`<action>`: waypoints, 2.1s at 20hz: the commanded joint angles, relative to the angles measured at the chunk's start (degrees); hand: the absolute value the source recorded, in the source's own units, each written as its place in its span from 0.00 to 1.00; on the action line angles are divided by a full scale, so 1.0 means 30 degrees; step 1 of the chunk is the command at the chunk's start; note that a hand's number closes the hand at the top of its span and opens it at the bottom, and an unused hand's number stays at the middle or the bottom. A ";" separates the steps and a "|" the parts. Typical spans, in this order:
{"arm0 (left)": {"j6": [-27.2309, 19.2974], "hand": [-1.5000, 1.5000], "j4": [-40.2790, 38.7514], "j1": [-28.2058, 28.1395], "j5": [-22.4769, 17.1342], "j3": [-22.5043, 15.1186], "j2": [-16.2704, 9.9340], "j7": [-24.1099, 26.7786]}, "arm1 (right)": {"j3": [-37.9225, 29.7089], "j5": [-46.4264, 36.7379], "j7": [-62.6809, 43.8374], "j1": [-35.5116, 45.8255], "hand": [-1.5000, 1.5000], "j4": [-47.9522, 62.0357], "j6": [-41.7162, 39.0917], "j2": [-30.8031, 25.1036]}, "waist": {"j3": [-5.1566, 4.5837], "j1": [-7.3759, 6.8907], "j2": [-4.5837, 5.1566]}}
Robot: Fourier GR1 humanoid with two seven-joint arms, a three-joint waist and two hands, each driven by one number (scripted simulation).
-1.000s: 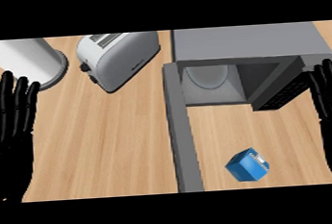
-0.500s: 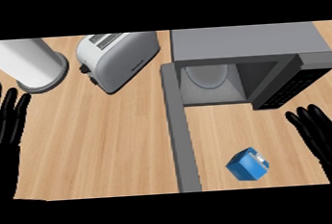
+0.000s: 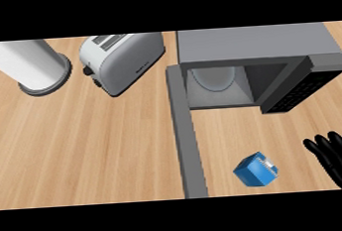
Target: Pick up the milk, place it into the microwave and close the microwave
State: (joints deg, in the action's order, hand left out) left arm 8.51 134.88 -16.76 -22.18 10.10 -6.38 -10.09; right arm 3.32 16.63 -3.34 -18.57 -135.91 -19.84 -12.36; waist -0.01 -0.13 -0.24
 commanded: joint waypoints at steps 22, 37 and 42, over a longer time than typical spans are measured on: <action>0.5221 0.00 0.1164 -0.5295 -0.4265 0.4021 0.1262 0.2293 | -0.2252 -0.6862 0.9052 0.0378 0.00 1.2957 -0.0154 0.0907 | 0.0024 -0.0349 0.0035; 0.6911 0.00 0.1176 -0.7121 -0.6696 0.5725 0.0442 0.2450 | -0.2140 -1.1432 1.6764 0.3649 0.00 2.3966 0.2646 0.0724 | 0.0041 -0.0381 0.0062; 0.7078 0.00 0.1696 -0.7530 -0.7785 0.6028 0.0096 0.2302 | -0.2741 -1.0974 1.7791 0.6282 0.00 2.7412 0.2289 0.0813 | 0.0066 -0.0574 0.0091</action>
State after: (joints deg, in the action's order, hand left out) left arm 29.53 133.63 -38.43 -34.86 26.73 -4.64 -1.61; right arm -4.20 -16.13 46.57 -4.68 -61.66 -12.86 -10.19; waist 0.14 -1.55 -0.05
